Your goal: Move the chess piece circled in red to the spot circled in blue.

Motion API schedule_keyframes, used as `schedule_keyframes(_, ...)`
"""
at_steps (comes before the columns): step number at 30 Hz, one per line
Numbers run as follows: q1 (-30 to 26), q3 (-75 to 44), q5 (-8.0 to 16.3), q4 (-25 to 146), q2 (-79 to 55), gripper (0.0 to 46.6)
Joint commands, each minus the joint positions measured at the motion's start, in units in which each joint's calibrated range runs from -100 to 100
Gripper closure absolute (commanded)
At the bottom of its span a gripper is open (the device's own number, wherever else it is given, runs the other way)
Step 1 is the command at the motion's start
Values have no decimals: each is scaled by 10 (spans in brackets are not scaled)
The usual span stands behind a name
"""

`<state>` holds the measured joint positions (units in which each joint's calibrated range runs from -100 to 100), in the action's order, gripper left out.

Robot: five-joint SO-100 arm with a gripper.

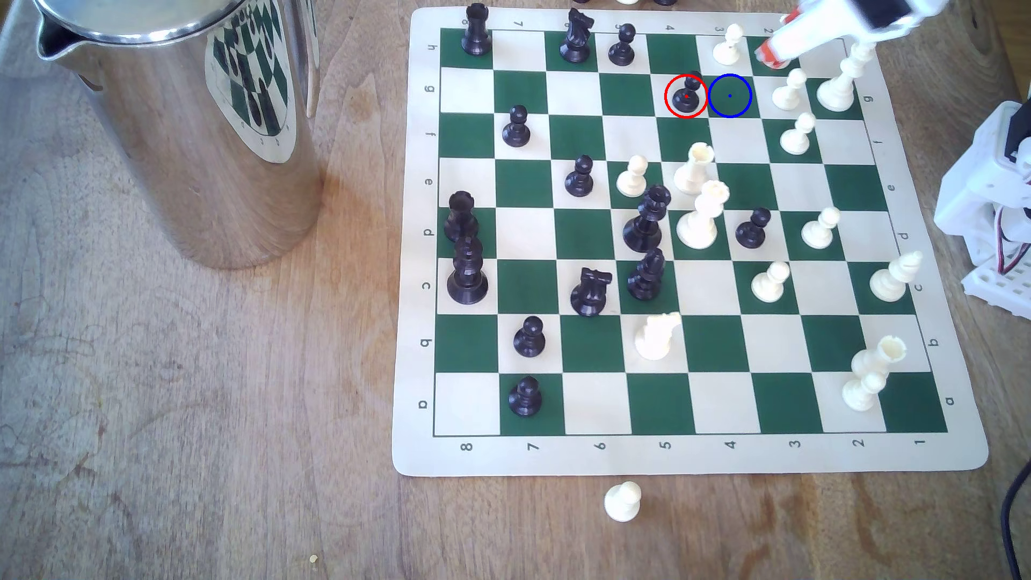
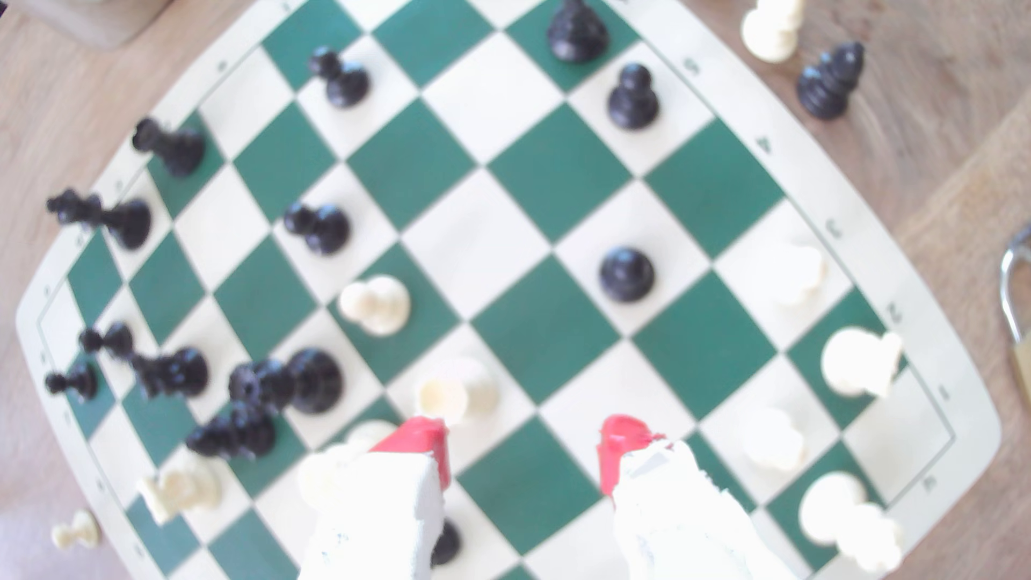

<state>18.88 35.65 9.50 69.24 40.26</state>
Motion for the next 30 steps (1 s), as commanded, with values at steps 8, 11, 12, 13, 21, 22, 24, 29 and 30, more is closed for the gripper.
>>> schedule_keyframes(8,11,-32,-2,-107,-154,324)
schedule_keyframes(11,23,-25,-7,-134,-190,324)
schedule_keyframes(12,26,-24,-8,-141,-198,324)
schedule_keyframes(13,28,-24,-9,-146,-206,324)
schedule_keyframes(21,56,-20,-23,-183,-259,326)
schedule_keyframes(22,60,-20,-24,-185,-263,325)
schedule_keyframes(24,63,-17,-25,-195,-272,323)
schedule_keyframes(29,63,-6,-29,-217,-302,322)
schedule_keyframes(30,63,0,-30,-227,-313,321)
